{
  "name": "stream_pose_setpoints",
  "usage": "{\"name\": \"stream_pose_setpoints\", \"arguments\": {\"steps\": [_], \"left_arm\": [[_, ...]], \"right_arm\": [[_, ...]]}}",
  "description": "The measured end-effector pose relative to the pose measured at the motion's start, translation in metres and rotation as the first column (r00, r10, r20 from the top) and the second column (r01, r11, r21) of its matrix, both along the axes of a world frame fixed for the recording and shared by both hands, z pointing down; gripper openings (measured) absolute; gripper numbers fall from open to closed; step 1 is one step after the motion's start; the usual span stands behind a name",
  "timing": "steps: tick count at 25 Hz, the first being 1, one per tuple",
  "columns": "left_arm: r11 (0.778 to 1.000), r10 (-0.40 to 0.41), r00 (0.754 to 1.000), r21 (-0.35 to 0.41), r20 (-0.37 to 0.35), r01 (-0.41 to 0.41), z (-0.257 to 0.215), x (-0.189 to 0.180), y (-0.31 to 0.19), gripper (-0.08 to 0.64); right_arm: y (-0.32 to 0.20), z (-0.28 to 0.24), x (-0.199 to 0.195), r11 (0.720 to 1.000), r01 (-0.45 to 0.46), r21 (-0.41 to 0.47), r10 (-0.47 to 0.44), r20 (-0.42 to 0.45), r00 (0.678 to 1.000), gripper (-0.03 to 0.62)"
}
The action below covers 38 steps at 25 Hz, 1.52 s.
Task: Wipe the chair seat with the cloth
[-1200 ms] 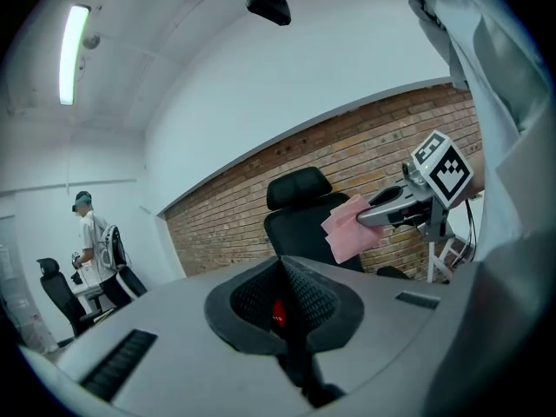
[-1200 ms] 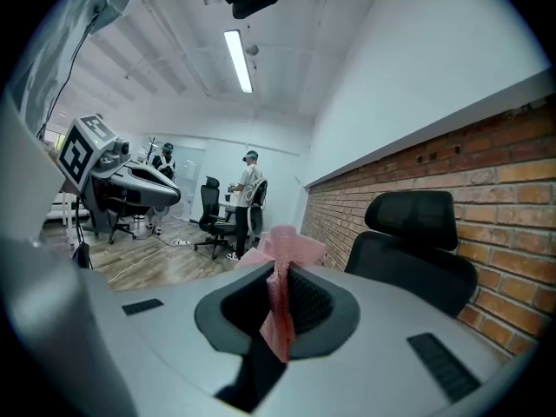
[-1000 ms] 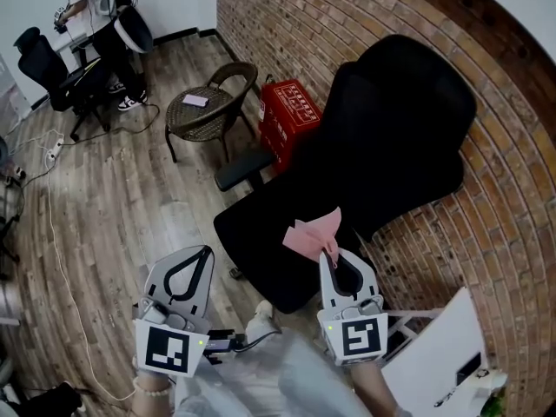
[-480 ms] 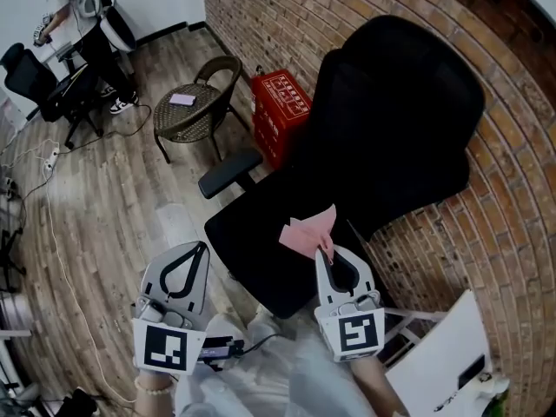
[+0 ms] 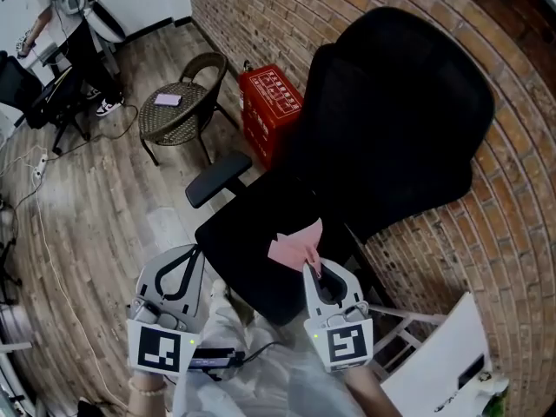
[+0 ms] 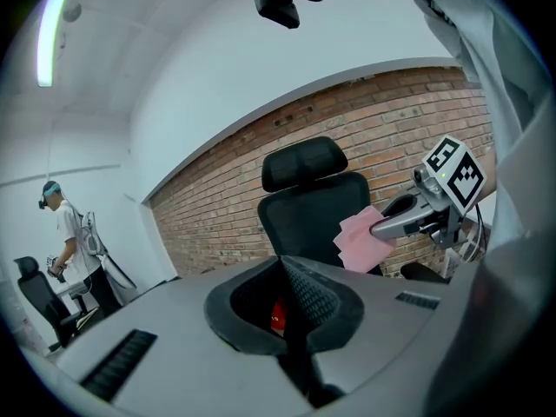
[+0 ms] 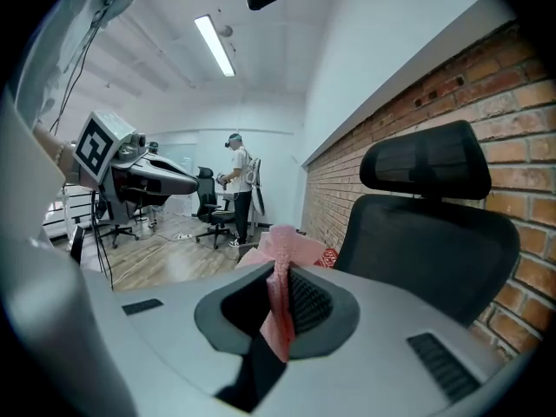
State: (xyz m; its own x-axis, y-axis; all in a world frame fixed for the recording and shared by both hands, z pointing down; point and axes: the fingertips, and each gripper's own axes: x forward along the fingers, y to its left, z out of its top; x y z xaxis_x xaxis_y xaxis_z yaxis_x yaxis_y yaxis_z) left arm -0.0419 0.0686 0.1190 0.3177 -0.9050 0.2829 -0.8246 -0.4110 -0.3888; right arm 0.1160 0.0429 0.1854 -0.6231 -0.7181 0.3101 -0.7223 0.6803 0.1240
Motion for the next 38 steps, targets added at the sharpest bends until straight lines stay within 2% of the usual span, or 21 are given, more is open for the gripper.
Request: {"name": "stream_pose_setpoints", "arguments": {"steps": [5, 11, 19, 26, 32, 38], "left_arm": [[0.999, 0.016, 1.000, -0.035, -0.014, -0.017, 0.023, -0.015, -0.024, 0.018], [0.995, 0.043, 0.999, -0.085, -0.022, -0.045, 0.062, -0.038, -0.056, 0.018], [0.987, 0.058, 0.997, -0.147, -0.059, -0.066, 0.132, -0.061, -0.096, 0.018], [0.978, 0.099, 0.993, -0.177, -0.068, -0.110, 0.199, -0.068, -0.122, 0.018], [0.972, 0.103, 0.986, -0.198, -0.133, -0.128, 0.242, -0.064, -0.137, 0.018], [0.961, 0.104, 0.985, -0.242, -0.139, -0.135, 0.284, -0.063, -0.137, 0.018]], "right_arm": [[-0.017, 0.021, -0.020, 0.999, 0.006, -0.039, -0.007, -0.024, 1.000, 0.055], [-0.055, 0.060, -0.035, 0.990, -0.077, -0.115, 0.078, 0.004, 0.997, 0.055], [-0.098, 0.148, -0.049, 0.975, -0.141, -0.169, 0.126, -0.095, 0.987, 0.055], [-0.137, 0.226, -0.043, 0.939, -0.240, -0.245, 0.218, -0.116, 0.969, 0.055], [-0.173, 0.278, -0.028, 0.915, -0.311, -0.256, 0.290, -0.117, 0.950, 0.055], [-0.208, 0.331, -0.010, 0.877, -0.379, -0.295, 0.362, -0.112, 0.925, 0.055]]}}
